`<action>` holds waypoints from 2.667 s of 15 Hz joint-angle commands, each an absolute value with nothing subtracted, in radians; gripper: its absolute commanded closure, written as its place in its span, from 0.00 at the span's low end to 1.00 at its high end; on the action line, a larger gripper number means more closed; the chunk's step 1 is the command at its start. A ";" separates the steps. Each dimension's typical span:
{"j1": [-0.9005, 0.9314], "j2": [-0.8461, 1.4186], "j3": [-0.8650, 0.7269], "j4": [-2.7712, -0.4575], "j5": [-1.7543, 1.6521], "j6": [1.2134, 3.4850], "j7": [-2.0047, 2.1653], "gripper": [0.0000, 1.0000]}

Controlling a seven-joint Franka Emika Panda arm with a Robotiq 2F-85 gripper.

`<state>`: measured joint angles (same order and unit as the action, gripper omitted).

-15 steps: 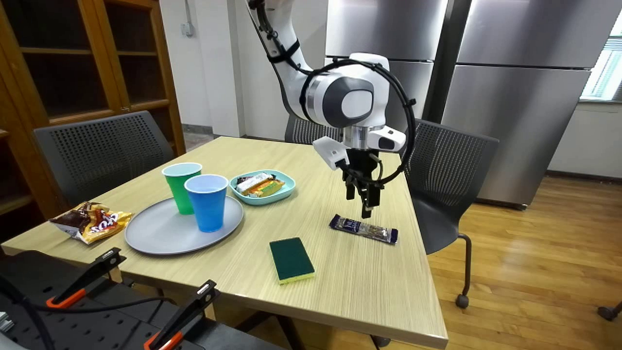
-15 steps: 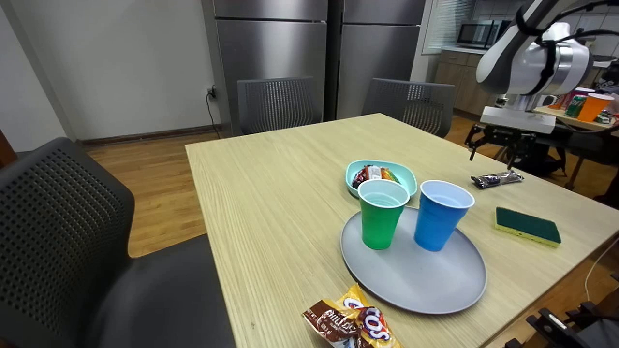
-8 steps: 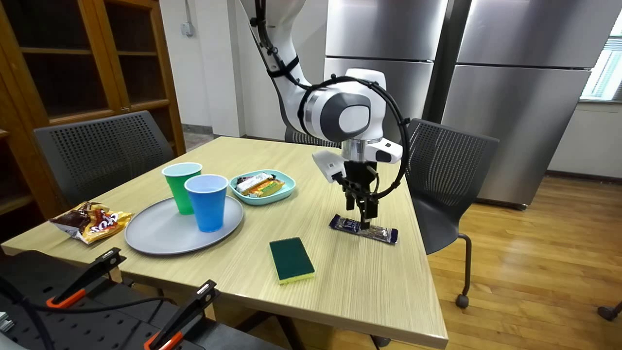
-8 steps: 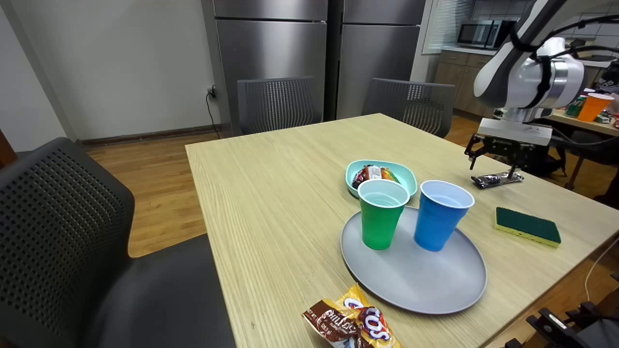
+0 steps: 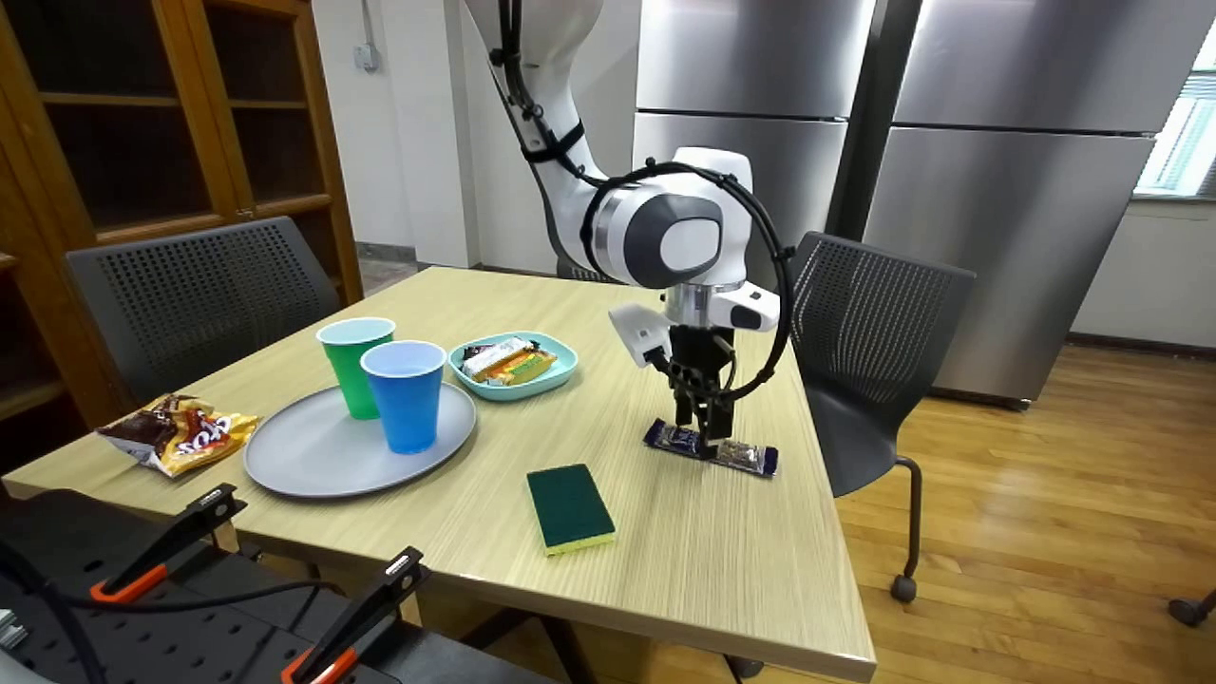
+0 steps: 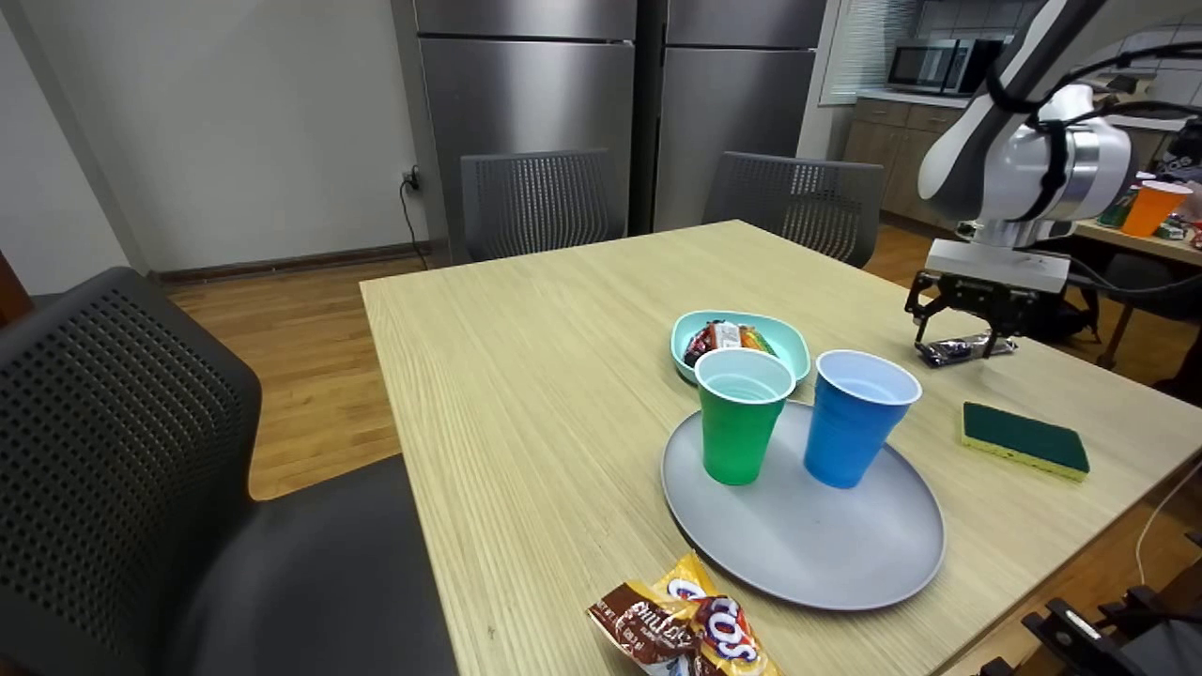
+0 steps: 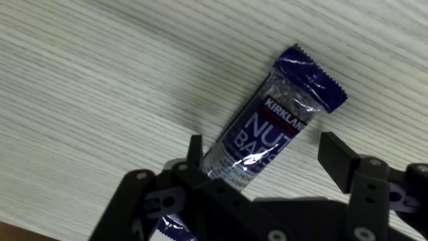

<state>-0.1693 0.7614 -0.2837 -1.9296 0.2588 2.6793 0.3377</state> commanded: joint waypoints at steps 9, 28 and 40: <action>-0.168 0.754 -0.278 -1.938 0.249 2.708 0.368 0.96; -0.099 0.491 -0.142 -2.099 0.186 2.784 0.185 0.94; -0.066 0.536 -0.053 -2.064 0.184 2.771 0.142 0.94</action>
